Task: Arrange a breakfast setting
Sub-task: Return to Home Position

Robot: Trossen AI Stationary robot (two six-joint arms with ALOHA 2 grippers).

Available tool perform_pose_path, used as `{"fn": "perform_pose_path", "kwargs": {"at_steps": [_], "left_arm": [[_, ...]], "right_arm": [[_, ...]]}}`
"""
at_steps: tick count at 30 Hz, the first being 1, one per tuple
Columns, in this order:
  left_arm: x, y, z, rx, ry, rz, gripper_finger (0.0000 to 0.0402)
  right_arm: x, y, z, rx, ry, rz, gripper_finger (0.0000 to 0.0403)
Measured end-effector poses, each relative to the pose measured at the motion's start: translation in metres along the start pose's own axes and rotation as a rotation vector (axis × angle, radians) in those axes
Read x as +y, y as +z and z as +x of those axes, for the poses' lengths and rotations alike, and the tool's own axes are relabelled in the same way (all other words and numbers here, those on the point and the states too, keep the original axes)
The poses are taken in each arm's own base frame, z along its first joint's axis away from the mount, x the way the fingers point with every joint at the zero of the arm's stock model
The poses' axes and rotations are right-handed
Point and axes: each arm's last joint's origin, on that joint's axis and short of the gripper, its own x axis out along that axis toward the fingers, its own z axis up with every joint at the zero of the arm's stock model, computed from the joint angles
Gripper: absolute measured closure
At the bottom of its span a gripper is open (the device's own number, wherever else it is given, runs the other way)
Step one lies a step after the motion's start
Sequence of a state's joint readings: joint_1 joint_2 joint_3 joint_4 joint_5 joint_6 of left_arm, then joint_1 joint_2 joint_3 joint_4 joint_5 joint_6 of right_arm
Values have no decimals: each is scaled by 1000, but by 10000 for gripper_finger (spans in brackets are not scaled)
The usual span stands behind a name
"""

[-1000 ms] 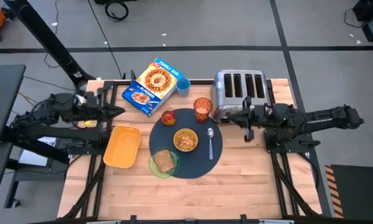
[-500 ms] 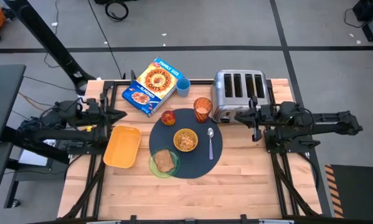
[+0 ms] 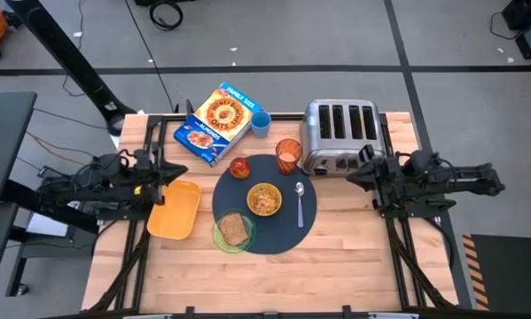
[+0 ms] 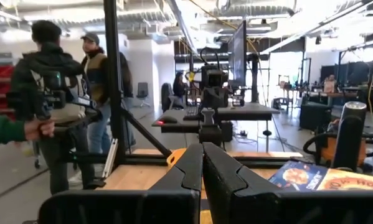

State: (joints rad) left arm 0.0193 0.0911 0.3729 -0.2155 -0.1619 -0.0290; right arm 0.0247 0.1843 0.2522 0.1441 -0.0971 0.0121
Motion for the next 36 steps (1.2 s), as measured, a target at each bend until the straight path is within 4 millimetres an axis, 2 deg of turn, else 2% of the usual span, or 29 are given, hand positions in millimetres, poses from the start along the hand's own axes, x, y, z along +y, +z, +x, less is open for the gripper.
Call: {"fn": "perform_pose_path", "kwargs": {"at_steps": [6,17,21,26,36], "left_arm": [[-1,-16,7,9,-1,42,379],[-1,-63,20,30,0,7,379],[-2,-70,22,16,-15,-1,379],[-2,-83,24,-46,-31,7,379],[-5,-86,24,-25,-135,47,379]], "right_arm": [[0,-20,-6,-84,-14,34,385],[-2,-50,-8,-25,-40,102,385],[-2,-61,-10,-10,-40,119,385],[-2,-62,-10,-2,-41,106,385],[-2,-70,-11,79,-45,80,385]]}}
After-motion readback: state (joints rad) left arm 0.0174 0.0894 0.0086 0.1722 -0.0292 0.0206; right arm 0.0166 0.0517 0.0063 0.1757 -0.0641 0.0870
